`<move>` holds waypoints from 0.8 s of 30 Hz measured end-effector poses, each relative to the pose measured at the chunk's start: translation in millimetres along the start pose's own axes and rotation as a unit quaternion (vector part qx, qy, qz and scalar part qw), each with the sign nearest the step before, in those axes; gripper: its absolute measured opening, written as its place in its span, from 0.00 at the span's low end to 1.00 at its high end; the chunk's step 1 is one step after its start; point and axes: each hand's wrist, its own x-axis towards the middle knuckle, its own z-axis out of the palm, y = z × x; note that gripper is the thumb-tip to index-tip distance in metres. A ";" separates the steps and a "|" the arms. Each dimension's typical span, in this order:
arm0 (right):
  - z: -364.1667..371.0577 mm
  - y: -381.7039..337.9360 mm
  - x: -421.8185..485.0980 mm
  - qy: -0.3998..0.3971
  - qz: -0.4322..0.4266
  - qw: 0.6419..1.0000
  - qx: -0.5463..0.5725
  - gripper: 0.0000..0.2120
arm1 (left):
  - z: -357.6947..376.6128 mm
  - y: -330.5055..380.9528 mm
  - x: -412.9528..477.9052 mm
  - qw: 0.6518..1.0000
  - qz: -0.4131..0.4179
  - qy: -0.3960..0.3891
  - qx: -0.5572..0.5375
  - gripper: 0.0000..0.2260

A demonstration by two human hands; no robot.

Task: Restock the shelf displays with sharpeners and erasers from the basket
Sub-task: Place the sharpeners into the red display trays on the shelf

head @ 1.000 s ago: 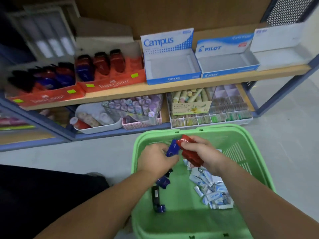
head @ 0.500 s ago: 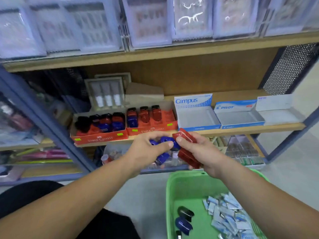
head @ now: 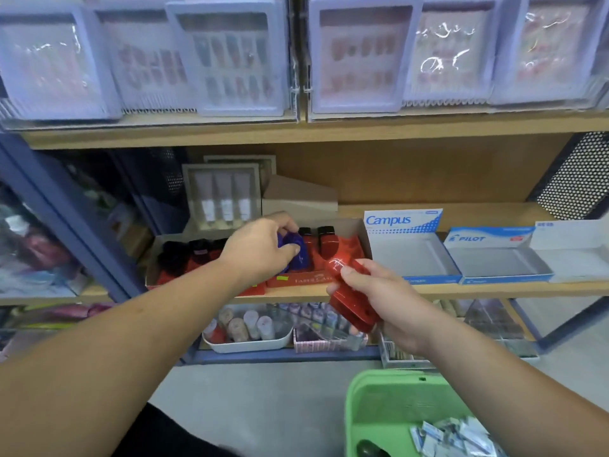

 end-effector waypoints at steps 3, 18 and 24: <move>-2.6 3.2 6.3 0.002 0.007 1.000 -0.003 0.10 | 11.5 -0.4 7.7 0.998 0.031 -0.009 0.046 0.13; 17.0 -8.3 38.9 0.128 -0.034 0.989 0.070 0.14 | 6.7 14.9 -14.0 0.909 -0.131 -0.017 -0.395 0.06; 36.4 -10.7 43.6 0.116 -0.074 0.988 0.067 0.13 | 1.4 10.0 -16.0 0.888 -0.149 0.020 -0.435 0.05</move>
